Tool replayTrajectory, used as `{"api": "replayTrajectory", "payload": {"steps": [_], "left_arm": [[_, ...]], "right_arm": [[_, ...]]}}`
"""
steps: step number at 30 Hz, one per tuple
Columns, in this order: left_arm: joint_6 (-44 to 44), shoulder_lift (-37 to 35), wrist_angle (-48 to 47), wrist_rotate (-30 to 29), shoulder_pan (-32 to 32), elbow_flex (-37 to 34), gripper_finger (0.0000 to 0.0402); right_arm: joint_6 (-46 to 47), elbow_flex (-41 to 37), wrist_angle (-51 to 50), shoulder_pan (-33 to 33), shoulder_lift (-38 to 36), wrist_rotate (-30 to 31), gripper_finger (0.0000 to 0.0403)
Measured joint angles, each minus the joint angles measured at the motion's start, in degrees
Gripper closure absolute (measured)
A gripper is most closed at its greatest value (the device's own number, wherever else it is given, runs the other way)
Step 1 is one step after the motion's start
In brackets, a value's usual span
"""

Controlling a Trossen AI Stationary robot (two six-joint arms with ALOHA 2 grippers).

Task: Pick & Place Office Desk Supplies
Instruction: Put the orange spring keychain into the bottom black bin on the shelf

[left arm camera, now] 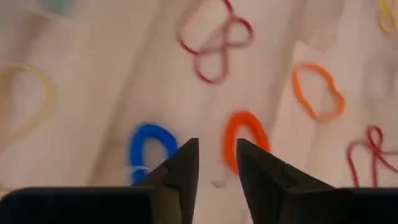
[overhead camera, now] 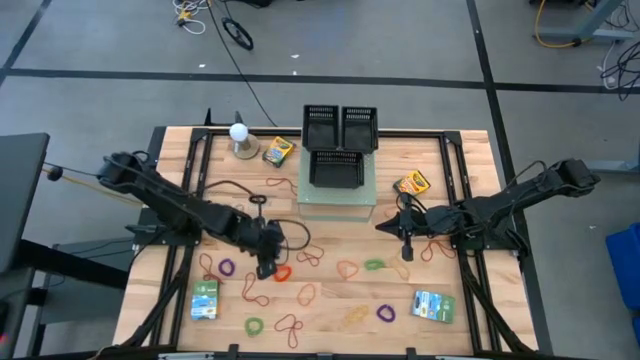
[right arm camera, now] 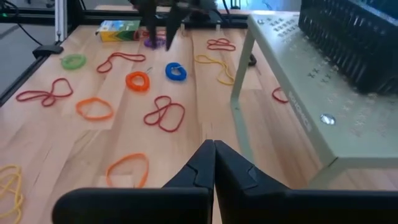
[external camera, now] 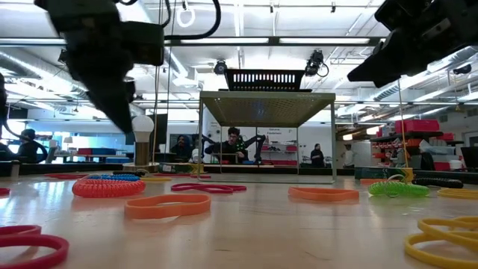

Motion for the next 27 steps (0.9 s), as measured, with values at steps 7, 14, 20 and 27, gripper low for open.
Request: {"api": "replayTrajectory", "payload": {"steps": [7, 14, 20, 27], "left_arm": [[-1.51, 5.86, 3.36, 0.27, -3.14, -0.02, 0.0247], [-2.01, 9.67, 4.59, 0.55, -3.95, 0.87, 0.0228], [-1.36, 10.41, 5.33, -0.09, -3.9, 1.29, 0.0239], [-0.3, 13.21, 5.29, -0.74, -4.43, 1.25, 0.0256]], "right_arm": [[-0.3, 0.0, 0.59, 0.0, 0.0, 0.0, 0.0396], [-0.49, 0.0, 1.16, 0.01, 0.0, -0.04, 0.0396], [-0.52, 0.0, 1.44, 0.01, 0.02, -0.09, 0.0396], [-0.54, 0.0, 1.53, 0.0, 0.02, -0.09, 0.0396]]}}
